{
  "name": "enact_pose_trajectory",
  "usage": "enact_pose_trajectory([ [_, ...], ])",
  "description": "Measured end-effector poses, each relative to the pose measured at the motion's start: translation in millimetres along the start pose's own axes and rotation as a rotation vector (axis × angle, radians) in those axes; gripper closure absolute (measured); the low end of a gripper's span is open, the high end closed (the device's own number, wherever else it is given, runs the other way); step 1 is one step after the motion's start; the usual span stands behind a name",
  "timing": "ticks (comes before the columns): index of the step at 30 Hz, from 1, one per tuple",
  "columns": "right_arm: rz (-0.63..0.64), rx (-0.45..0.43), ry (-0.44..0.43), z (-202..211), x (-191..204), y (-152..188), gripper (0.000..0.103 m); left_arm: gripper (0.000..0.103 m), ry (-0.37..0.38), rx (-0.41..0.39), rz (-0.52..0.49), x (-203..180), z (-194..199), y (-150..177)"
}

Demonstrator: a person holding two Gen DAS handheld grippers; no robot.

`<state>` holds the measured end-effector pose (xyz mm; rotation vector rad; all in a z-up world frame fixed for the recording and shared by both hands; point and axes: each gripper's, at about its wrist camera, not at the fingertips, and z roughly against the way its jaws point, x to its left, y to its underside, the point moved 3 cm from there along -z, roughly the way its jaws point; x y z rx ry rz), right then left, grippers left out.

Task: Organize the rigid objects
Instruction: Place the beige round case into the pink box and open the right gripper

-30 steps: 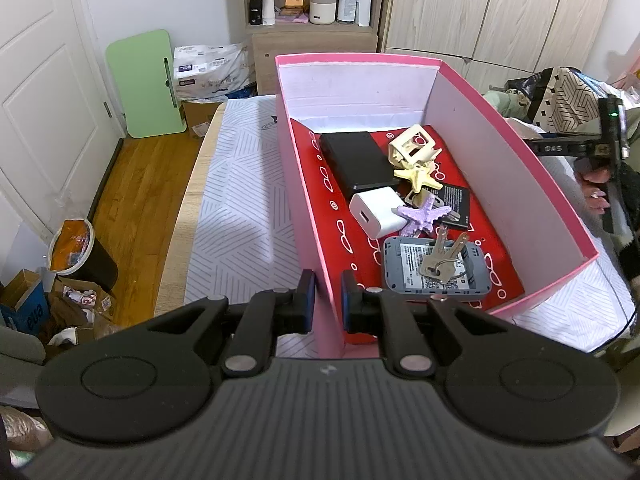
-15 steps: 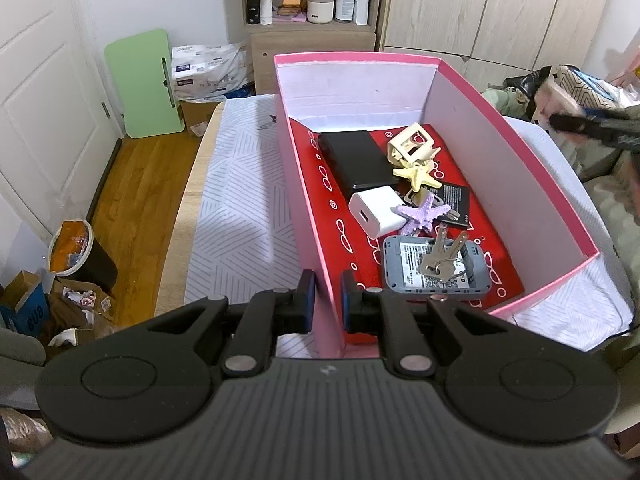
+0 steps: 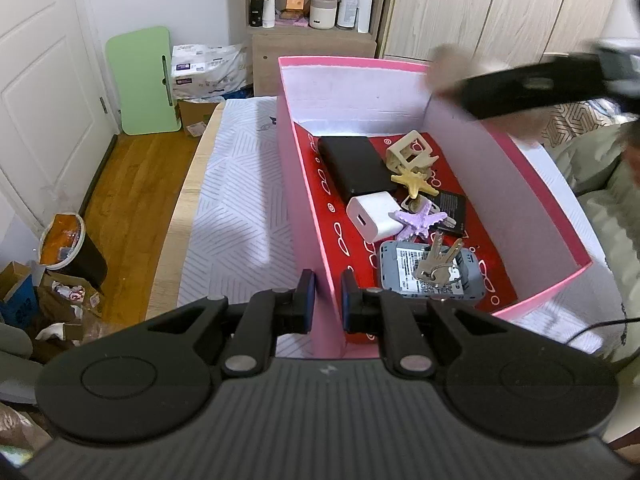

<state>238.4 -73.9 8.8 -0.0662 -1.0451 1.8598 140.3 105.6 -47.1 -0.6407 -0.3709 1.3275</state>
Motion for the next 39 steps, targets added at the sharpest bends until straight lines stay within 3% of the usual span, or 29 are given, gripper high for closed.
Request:
enact_pose_trajectory([
  [5,-0.106,0.108,0.059,-58,-22,-6,0.017,0.09,0.026,0.001,0.009,4,0,0],
  [10,-0.086,0.184,0.161,-99,-27,-2,0.017,0.09,0.025,-0.006,0.003,3,0,1],
  [19,-0.059,0.249,0.231,-132,-32,7,0.017,0.09,0.022,-0.004,-0.007,2,0,0],
  [24,0.009,0.142,0.228,-104,-22,-4,0.015,0.09,0.008,0.0,-0.016,0,0,0],
  [30,0.074,-0.038,0.171,-25,-5,-9,0.013,0.09,0.003,0.001,-0.021,-2,0,0],
  [39,0.154,-0.264,0.187,72,-21,37,0.011,0.09,-0.004,0.004,-0.031,-3,0,0],
])
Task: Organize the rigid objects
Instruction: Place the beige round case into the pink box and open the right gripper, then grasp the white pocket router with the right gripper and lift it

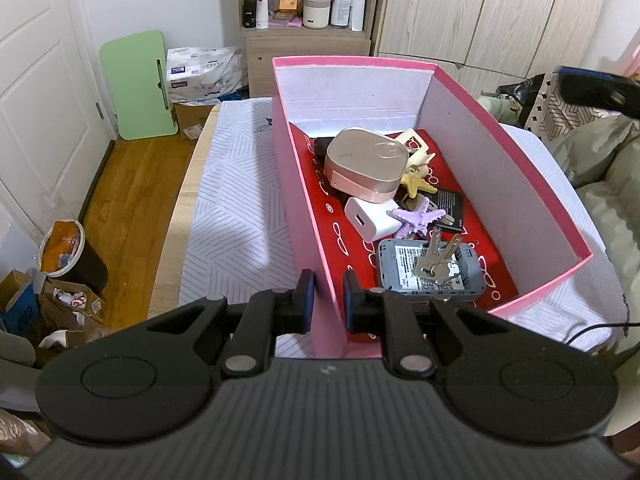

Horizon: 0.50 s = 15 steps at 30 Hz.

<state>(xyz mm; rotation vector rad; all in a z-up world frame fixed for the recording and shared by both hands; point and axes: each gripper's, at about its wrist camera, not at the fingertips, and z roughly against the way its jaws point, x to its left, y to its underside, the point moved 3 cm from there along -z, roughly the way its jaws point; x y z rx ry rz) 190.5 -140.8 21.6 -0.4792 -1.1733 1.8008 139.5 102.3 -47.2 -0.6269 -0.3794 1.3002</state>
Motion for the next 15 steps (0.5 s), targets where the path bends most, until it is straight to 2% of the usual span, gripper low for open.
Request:
enact_pose_trajectory([
  [6,0.001,-0.066,0.059,27,-37,26,0.011,0.09,-0.013,0.004,-0.01,-2,-1,-1],
  [10,-0.027,-0.025,0.073,21,-63,43,0.015,0.09,-0.013,0.006,-0.003,-2,-1,-2],
  [15,0.018,0.046,0.129,-1,-87,68,0.015,0.09,-0.014,0.004,-0.006,-2,-1,-1],
])
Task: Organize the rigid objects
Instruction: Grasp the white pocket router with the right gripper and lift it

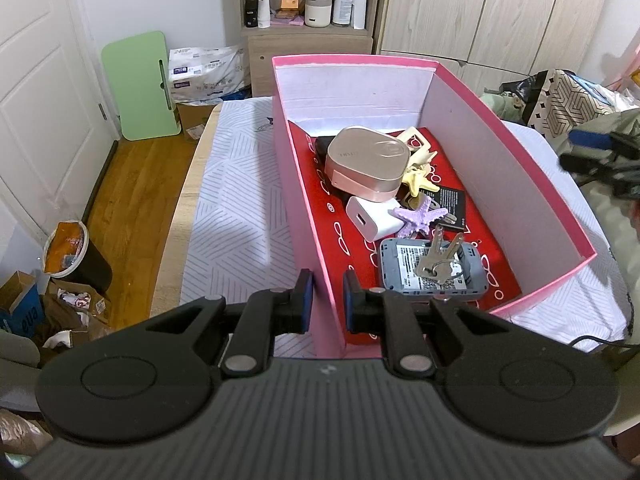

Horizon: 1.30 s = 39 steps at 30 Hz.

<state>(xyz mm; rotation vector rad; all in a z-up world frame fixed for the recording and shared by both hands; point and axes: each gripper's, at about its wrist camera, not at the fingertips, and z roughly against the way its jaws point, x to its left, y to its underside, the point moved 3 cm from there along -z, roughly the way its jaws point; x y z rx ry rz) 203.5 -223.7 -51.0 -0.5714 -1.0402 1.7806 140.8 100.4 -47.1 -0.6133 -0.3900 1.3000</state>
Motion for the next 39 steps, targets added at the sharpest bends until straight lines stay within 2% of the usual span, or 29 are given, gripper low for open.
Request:
enact_pose_trajectory([
  [4,0.067,0.031,0.02,-23,-12,14,0.015,0.09,0.0,0.0,0.001,1,0,0],
  [7,0.055,0.059,0.01,-46,-25,16,0.014,0.09,0.0,0.0,0.0,1,0,0],
  [10,-0.101,0.123,0.013,-73,-46,16,0.014,0.09,0.002,0.0,0.0,0,0,0],
  [13,-0.267,0.17,-0.026,-101,-64,13,0.014,0.09,0.003,0.0,0.002,0,0,0],
  [18,-0.341,0.191,0.028,-138,-72,6,0.013,0.09,0.004,0.001,0.001,0,0,0],
  [20,-0.289,0.174,0.057,-147,-65,3,0.012,0.09,0.002,-0.001,0.004,0,0,-1],
  [24,-0.079,0.159,0.177,-158,-40,10,0.009,0.09,0.006,-0.001,0.012,1,-1,-1],
  [25,-0.062,0.144,0.184,-155,-38,11,0.009,0.09,0.004,-0.002,0.011,1,-1,-1],
  [28,-0.081,0.164,0.169,-142,-40,13,0.018,0.09,0.013,0.001,0.014,2,-2,-1],
  [29,-0.089,0.165,0.16,-135,-41,14,0.027,0.09,0.014,0.0,0.015,2,-2,-1],
  [30,-0.085,0.174,0.16,-128,-42,15,0.032,0.09,0.013,0.0,0.015,2,-2,-1],
  [35,-0.112,0.25,0.075,-101,-45,19,0.033,0.09,0.012,-0.005,0.017,4,-3,-1],
  [37,-0.044,0.296,0.075,-97,-38,21,0.033,0.09,0.011,-0.004,0.017,4,-4,-1],
  [39,-0.039,0.325,0.108,-97,-35,20,0.021,0.09,0.004,-0.002,0.007,3,-4,-1],
])
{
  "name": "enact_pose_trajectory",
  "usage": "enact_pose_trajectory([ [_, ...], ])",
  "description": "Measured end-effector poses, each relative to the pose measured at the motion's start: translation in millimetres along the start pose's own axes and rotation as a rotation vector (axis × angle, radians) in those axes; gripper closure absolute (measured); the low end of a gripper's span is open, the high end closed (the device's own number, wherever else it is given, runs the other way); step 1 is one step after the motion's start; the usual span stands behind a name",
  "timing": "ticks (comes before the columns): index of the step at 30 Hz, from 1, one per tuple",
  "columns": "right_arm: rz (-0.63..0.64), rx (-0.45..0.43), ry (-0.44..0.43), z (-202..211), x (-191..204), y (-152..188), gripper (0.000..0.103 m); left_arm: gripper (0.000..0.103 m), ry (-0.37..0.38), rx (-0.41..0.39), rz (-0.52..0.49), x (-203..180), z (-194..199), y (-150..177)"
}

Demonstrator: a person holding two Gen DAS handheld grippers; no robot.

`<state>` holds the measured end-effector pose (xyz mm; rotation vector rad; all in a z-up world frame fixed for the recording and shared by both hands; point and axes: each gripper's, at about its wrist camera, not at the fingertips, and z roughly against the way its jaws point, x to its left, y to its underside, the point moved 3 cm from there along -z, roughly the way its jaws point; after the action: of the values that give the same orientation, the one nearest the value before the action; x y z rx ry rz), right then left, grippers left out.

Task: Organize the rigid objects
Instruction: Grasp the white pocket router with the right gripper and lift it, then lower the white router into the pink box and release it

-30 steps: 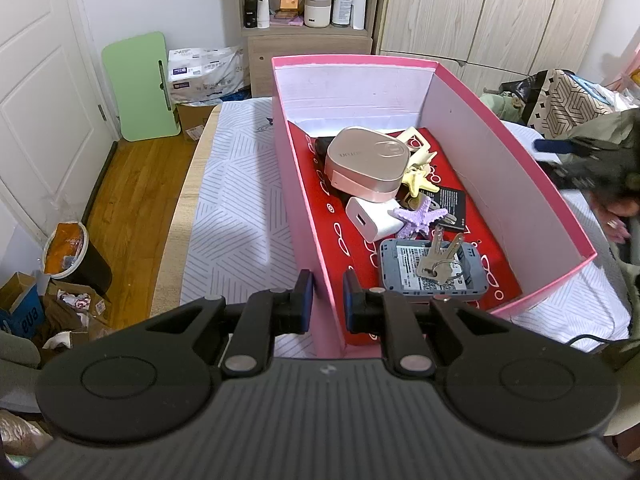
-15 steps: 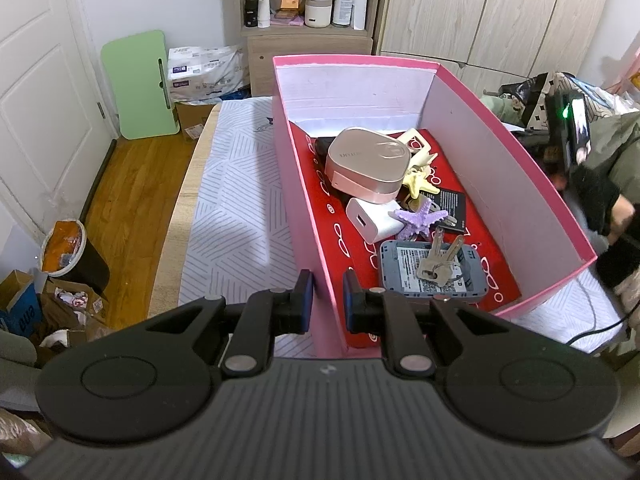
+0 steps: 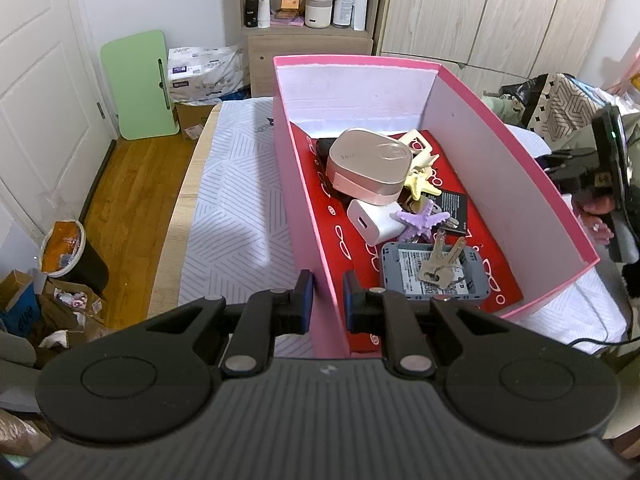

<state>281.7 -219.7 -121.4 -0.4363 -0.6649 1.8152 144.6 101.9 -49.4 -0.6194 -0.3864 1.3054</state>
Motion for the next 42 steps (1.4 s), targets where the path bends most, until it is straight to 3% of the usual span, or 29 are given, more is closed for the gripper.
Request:
enact_pose_trajectory([
  [4,-0.065,-0.009,0.026,-11,-4,-9,0.019,0.09,-0.006,0.002,0.003,-2,0,-1],
  [6,-0.064,-0.047,0.033,-14,-4,-12,0.037,0.09,-0.006,0.001,0.006,-2,-1,0],
  [10,-0.126,-0.087,0.035,-6,-10,-12,0.037,0.09,-0.001,0.007,0.008,0,0,0],
  [21,-0.259,-0.221,-0.095,66,-28,-17,0.037,0.09,-0.004,0.0,0.013,0,0,1],
  [29,-0.251,-0.277,-0.233,116,-2,-25,0.037,0.09,0.004,-0.004,0.026,2,1,1],
  [36,-0.145,-0.244,-0.416,141,60,-32,0.037,0.09,0.012,-0.002,0.031,3,0,0],
  [42,-0.073,-0.056,-0.567,120,116,-43,0.037,0.09,0.016,-0.003,0.032,3,0,1],
])
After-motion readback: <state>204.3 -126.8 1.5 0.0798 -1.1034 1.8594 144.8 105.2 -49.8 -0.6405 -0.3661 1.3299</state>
